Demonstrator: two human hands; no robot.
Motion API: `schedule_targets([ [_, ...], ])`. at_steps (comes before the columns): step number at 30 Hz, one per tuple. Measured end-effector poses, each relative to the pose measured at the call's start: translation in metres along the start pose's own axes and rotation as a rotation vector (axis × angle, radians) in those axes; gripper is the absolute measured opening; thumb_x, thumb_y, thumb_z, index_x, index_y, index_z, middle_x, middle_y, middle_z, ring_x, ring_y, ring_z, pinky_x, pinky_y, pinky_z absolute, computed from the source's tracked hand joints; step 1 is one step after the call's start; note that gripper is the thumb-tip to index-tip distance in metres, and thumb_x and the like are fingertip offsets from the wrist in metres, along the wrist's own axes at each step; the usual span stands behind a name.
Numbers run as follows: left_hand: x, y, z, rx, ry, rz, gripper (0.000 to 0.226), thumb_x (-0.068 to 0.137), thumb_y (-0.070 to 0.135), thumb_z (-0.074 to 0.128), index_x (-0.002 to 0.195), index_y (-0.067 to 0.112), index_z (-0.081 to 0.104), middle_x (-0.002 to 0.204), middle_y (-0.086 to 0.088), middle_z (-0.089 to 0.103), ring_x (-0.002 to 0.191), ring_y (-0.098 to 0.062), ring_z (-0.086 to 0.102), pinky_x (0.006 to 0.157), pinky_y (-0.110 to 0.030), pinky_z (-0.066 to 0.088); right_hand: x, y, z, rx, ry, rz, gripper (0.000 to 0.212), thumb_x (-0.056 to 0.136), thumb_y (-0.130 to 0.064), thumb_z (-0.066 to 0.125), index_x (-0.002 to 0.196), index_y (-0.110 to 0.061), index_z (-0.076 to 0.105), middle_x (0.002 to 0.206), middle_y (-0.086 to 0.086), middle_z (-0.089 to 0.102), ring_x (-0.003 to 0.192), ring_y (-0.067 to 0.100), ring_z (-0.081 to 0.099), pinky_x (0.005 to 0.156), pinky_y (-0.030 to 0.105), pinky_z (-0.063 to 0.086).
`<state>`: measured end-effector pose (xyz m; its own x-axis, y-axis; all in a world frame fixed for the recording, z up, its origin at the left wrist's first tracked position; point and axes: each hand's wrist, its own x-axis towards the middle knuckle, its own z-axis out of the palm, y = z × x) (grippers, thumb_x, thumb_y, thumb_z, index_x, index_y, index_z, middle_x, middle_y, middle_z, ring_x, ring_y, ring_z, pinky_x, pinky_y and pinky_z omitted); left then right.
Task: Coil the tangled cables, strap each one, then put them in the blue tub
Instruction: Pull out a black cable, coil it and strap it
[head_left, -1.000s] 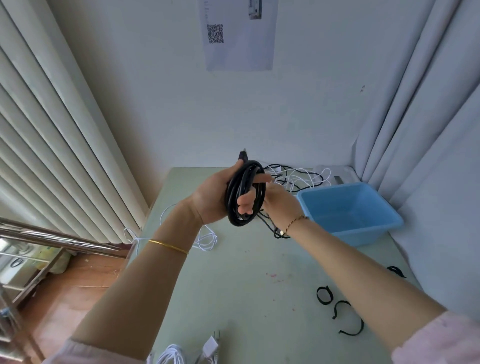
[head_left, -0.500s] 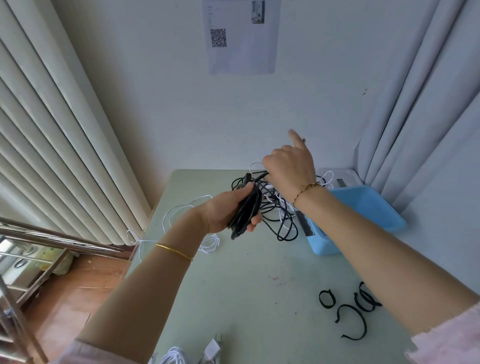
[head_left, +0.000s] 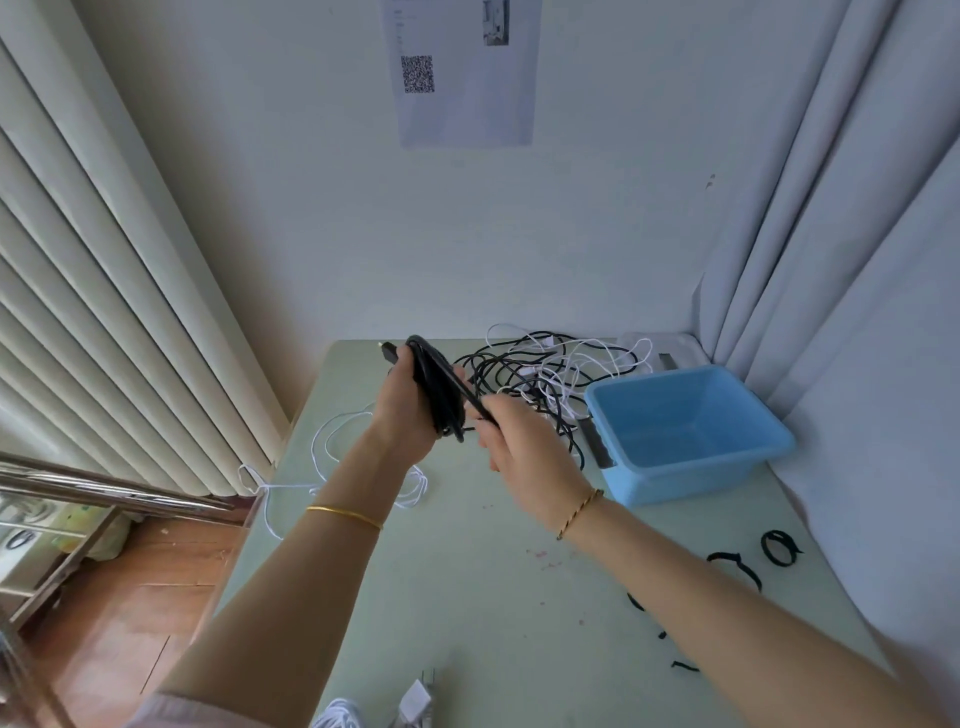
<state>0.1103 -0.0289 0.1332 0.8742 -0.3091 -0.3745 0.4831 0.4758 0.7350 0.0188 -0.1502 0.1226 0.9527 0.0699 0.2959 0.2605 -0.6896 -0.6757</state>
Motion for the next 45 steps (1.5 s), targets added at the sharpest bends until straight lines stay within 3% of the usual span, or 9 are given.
schedule_targets([
  [7,-0.013,0.006,-0.001,-0.08,-0.234,-0.044,0.056,0.102,0.047,0.017,0.103,0.002,0.051,0.059,0.001,0.052,0.052,-0.015,0.054,0.067,-0.026,0.043,-0.007,0.035,0.019,-0.266,-0.027,-0.19,0.019,0.097,-0.016,0.044,0.102,-0.003,0.057,0.095,0.008,0.058,0.076,0.026,0.058,0.061,0.031,0.044],
  [11,-0.018,0.009,-0.002,0.02,-0.343,-0.119,0.062,0.099,0.049,0.019,0.11,0.0,0.054,0.05,0.004,0.044,0.045,-0.013,0.045,0.058,-0.026,0.039,-0.007,0.057,0.017,-0.38,0.051,-0.242,0.011,0.086,-0.017,0.066,0.092,-0.008,0.068,0.105,0.006,0.062,0.097,0.025,0.058,0.077,0.031,0.053],
  [15,-0.018,0.009,0.002,0.123,-0.424,-0.123,0.077,0.092,0.065,0.019,0.109,0.001,0.057,0.042,0.006,0.036,0.038,-0.011,0.035,0.057,-0.028,0.029,-0.007,0.054,0.007,-0.353,0.156,-0.191,0.019,0.085,-0.034,0.062,0.087,-0.017,0.071,0.078,-0.001,0.052,0.066,0.017,0.053,0.051,0.025,0.045],
  [18,-0.018,0.012,0.004,0.116,-0.477,-0.087,0.076,0.084,0.067,0.029,0.108,0.001,0.058,0.04,0.008,0.033,0.035,-0.009,0.033,0.052,-0.025,0.033,-0.009,0.05,0.008,-0.123,0.123,-0.025,0.016,0.09,-0.023,0.059,0.104,-0.02,0.067,0.079,-0.003,0.055,0.067,0.017,0.057,0.06,0.029,0.049],
  [22,-0.022,0.006,0.007,0.086,-0.528,-0.066,0.047,0.083,0.04,0.043,0.09,0.001,0.069,0.035,0.008,0.033,0.031,-0.008,0.032,0.047,-0.023,0.039,-0.008,0.032,0.003,0.688,0.072,0.357,0.031,0.095,-0.005,0.04,0.117,-0.012,0.06,0.102,0.013,0.066,0.096,0.027,0.065,0.074,0.036,0.058],
  [29,-0.024,-0.004,0.007,0.033,-0.709,-0.056,0.028,0.069,0.032,0.063,0.079,0.007,0.062,0.035,0.008,0.038,0.031,-0.008,0.037,0.05,-0.025,0.042,-0.004,0.012,0.006,1.361,0.135,0.404,0.025,0.097,-0.004,0.044,0.122,-0.004,0.048,0.096,0.011,0.055,0.086,0.016,0.057,0.08,0.034,0.054],
  [34,-0.033,-0.011,0.017,0.161,-0.586,0.027,0.032,0.078,0.029,0.038,0.076,0.006,0.059,0.04,0.001,0.043,0.039,-0.015,0.041,0.056,-0.027,0.044,0.001,0.016,0.005,1.211,0.223,0.323,0.037,0.08,0.0,0.054,0.117,-0.003,0.052,0.088,0.009,0.06,0.083,0.016,0.058,0.081,0.034,0.05],
  [41,-0.03,-0.018,0.012,0.245,-0.346,-0.138,0.03,0.068,0.015,0.054,0.095,0.004,0.06,0.083,-0.009,0.061,0.079,-0.023,0.061,0.085,-0.035,0.045,-0.01,0.043,-0.019,0.696,0.343,0.373,0.046,0.081,0.006,0.056,0.122,-0.014,0.05,0.112,0.002,0.06,0.098,0.003,0.061,0.088,0.019,0.048],
  [45,-0.033,-0.022,0.013,0.319,-0.278,-0.187,0.033,0.075,0.016,0.066,0.106,0.006,0.059,0.094,-0.014,0.059,0.096,-0.032,0.061,0.088,-0.042,0.048,-0.016,0.058,-0.038,0.59,0.173,0.343,0.047,0.075,-0.007,0.061,0.117,-0.027,0.052,0.121,0.01,0.058,0.107,0.025,0.06,0.098,0.039,0.047],
])
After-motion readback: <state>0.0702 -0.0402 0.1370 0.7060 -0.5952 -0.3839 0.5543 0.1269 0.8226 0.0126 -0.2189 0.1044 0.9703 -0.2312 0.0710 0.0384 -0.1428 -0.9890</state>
